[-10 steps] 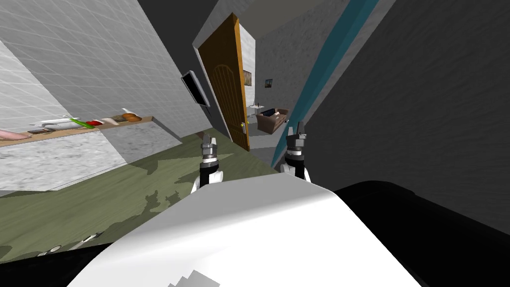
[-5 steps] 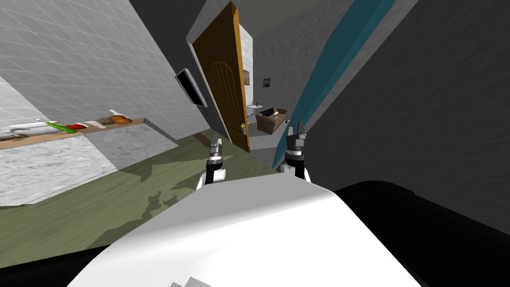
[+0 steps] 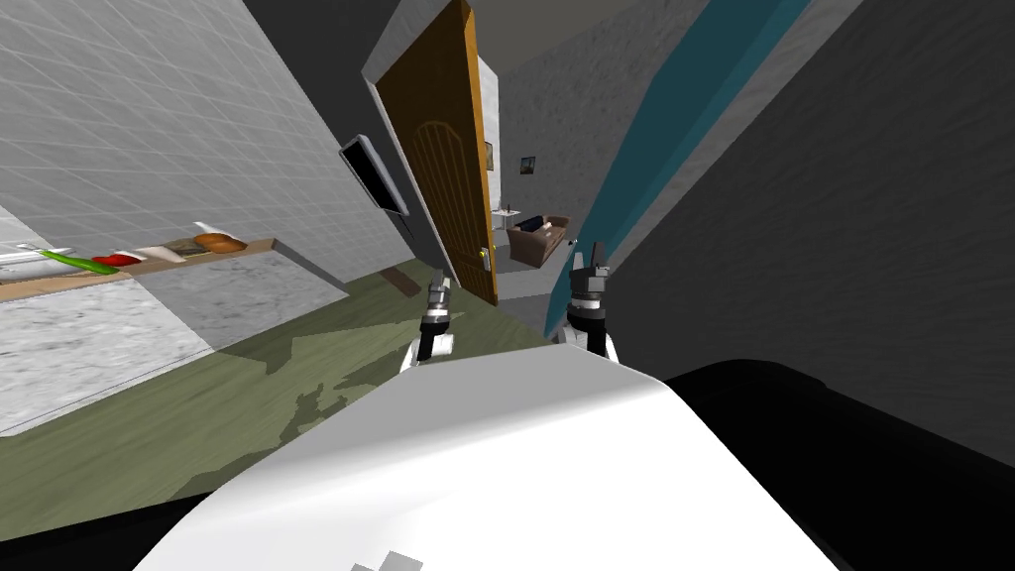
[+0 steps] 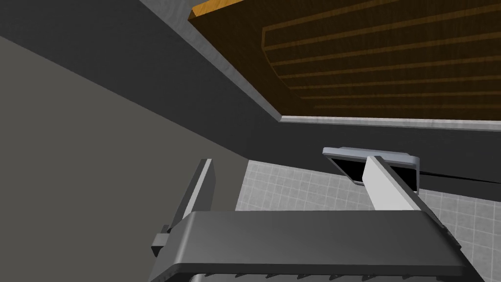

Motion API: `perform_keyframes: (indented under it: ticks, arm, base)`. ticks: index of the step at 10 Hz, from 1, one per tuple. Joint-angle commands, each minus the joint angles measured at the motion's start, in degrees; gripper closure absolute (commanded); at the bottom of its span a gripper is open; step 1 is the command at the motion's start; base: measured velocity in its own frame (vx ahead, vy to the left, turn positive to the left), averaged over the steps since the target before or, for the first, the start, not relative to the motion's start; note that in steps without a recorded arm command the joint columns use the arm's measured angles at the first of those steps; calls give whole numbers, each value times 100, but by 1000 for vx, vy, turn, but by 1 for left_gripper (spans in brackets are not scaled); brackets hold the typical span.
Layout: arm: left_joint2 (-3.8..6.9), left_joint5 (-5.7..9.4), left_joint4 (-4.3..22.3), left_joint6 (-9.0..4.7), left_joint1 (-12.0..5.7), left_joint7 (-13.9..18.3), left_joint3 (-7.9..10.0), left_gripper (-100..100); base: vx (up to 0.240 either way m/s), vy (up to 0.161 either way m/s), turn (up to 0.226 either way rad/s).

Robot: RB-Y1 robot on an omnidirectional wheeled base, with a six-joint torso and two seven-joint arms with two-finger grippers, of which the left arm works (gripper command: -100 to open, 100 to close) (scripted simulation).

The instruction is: Push the door open

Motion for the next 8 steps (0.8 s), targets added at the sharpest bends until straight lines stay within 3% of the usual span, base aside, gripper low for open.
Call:
perform_keyframes:
  ticks: [1, 8]
  arm:
    - [41, -19, 196, 22, -102, 84, -35, -100]
    - [96, -138, 1173, 96, -663, 378, -225, -100]
  base:
    - [89, 98, -54]
    - [88, 94, -63]
